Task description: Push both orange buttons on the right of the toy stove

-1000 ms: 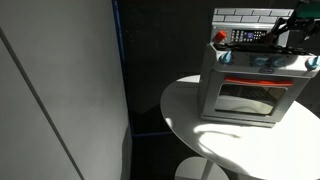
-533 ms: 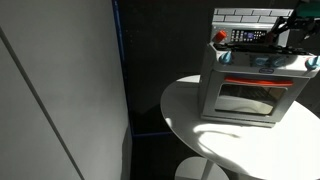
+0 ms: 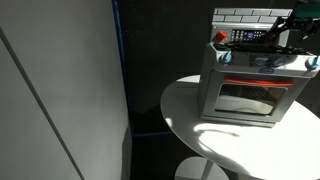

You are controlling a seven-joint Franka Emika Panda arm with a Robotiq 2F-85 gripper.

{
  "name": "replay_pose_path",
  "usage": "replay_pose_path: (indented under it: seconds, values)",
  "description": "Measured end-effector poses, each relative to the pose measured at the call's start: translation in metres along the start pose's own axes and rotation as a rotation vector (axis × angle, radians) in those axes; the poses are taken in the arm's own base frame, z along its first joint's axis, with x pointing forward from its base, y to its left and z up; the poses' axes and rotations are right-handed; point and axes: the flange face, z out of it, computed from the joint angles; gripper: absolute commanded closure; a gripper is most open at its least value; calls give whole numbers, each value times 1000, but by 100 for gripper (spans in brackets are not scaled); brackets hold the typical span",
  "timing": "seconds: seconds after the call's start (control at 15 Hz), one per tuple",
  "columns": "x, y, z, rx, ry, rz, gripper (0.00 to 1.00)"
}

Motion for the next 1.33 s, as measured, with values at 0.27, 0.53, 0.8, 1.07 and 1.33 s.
replay_pose_path:
  seconds: [0.27,0.53,0.8,1.07,1.33]
  values:
    - [3,-2,2,4,9,0,0]
    - [3,-2,2,4,10,0,0]
    - [4,-2,2,5,14,-1,0]
    - [5,-2,5,8,23,-1,0]
    - [6,-3,6,7,34,-6,0]
